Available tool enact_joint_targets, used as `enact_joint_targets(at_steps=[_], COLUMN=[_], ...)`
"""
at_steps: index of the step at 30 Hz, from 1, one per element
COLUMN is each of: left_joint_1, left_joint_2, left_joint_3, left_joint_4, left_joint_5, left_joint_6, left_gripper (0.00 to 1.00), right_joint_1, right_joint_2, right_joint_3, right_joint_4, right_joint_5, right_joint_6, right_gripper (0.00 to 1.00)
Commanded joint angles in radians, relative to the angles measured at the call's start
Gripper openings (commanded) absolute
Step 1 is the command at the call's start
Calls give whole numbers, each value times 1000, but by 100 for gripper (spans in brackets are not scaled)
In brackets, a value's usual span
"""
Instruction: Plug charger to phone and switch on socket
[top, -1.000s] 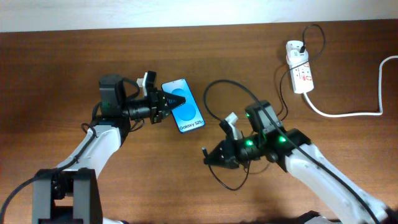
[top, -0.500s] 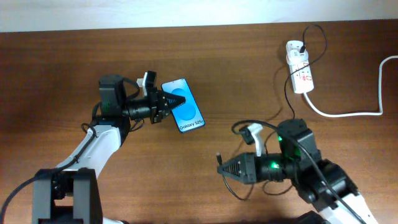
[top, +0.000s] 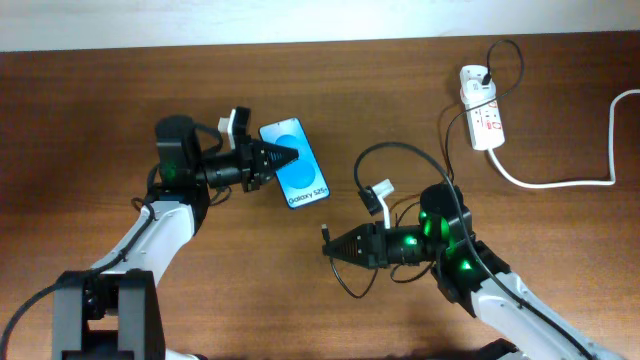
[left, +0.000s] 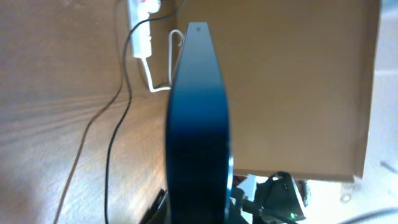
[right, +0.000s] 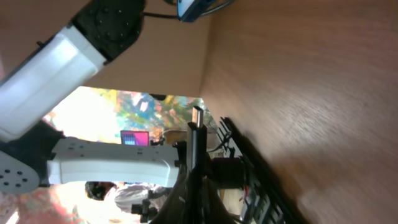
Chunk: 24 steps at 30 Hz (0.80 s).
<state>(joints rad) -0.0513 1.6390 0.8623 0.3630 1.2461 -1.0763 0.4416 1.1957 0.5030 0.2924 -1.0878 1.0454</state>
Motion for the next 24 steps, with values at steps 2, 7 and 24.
enact_joint_targets(at_steps=[2, 7, 24], left_joint_1=[1, 1, 1], left_joint_2=[-1, -1, -1], left_joint_3=[10, 10, 10], left_joint_4=[48, 48, 48], left_joint_5=[71, 71, 93], left_joint_6=[-4, -5, -5], left_gripper=[0, 0, 0], right_joint_1=[3, 3, 3], right_joint_2=[65, 109, 198], right_joint_3=[-3, -3, -2], right_joint_4=[152, 157, 343], right_joint_5=[-105, -100, -70], right_joint_6=[11, 2, -56], right_gripper=[4, 4, 4])
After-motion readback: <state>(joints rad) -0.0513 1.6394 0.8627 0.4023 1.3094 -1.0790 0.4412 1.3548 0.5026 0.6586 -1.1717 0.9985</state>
